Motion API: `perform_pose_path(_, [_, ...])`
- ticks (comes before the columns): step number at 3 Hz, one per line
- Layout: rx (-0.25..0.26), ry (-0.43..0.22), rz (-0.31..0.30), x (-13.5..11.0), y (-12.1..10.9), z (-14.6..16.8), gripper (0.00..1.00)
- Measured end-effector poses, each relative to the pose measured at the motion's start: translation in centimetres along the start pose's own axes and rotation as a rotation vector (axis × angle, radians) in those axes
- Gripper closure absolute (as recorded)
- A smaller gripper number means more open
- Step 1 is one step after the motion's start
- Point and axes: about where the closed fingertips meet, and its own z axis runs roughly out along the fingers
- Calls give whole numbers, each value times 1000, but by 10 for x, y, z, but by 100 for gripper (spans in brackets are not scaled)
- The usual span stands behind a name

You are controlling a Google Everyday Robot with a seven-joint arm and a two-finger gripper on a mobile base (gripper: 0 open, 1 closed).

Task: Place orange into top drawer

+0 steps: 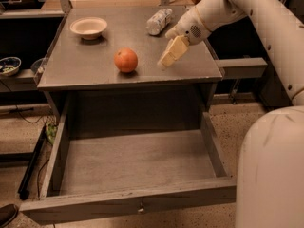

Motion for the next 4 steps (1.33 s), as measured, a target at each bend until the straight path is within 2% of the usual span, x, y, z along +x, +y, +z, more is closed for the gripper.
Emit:
perform_pose_path(1, [-22, -50, 12, -11, -7, 14, 0])
perform_pose_path(2, [-23, -52, 13, -11, -9, 19, 0])
perform_pose_path(3, [-18, -83, 19, -24, -24, 34, 0])
perform_pose_path(4, [-22, -117, 11, -50, -46, 61, 0])
